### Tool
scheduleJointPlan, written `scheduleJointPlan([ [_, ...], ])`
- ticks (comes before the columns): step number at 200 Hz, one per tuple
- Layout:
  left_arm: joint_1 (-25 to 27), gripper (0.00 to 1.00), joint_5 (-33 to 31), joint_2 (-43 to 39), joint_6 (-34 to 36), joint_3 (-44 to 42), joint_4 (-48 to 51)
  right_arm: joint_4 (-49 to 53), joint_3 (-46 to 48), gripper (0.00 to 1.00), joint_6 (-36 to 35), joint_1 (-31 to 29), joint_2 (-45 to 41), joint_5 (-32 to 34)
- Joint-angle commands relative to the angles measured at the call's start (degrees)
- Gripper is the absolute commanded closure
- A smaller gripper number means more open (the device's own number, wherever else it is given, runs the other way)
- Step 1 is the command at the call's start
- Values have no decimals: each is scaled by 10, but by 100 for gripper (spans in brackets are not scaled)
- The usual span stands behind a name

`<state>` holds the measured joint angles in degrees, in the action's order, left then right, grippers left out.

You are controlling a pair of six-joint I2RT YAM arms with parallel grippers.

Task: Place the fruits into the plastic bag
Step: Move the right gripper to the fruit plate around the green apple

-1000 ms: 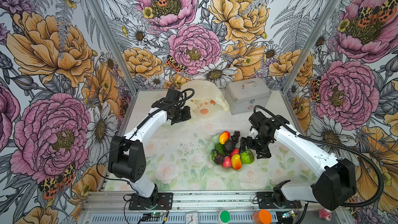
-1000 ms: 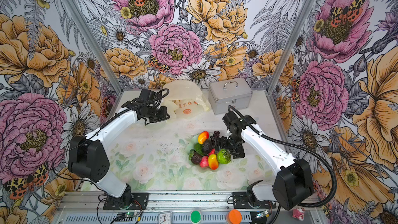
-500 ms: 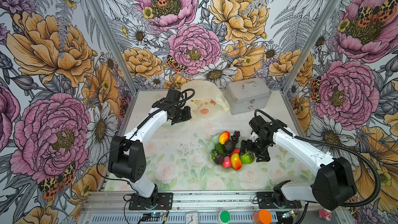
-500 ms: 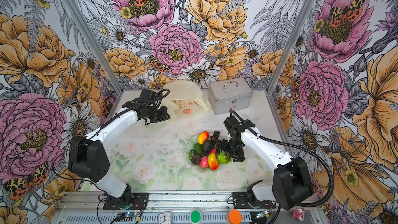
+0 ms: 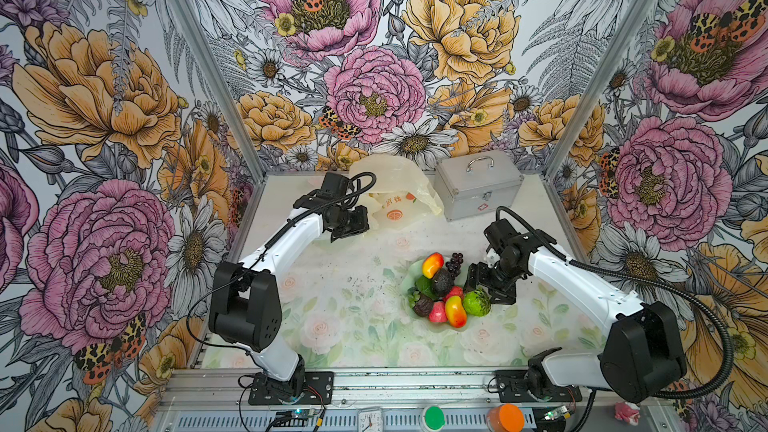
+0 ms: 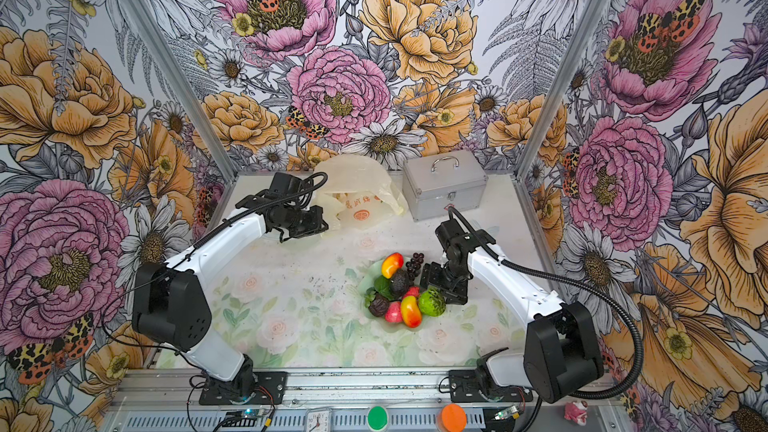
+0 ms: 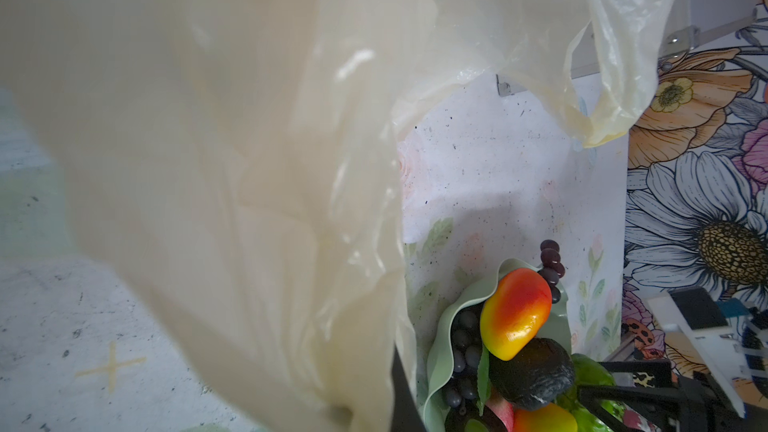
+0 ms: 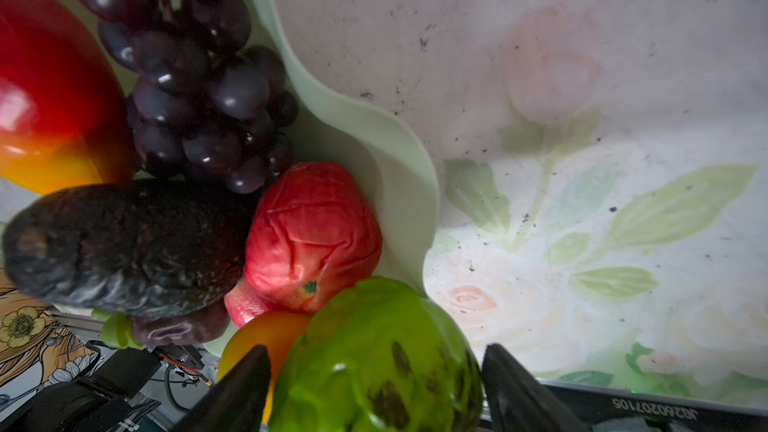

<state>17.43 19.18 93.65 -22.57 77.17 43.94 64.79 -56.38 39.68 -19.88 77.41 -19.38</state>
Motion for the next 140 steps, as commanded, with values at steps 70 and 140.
scheduleJointPlan([
  [70,-12,100,17,-9,10,-15,-1,-14,-5,41,14,3,-9,-2],
  [140,-16,100,20,-8,13,-14,-2,-14,-34,41,9,53,-16,-41],
])
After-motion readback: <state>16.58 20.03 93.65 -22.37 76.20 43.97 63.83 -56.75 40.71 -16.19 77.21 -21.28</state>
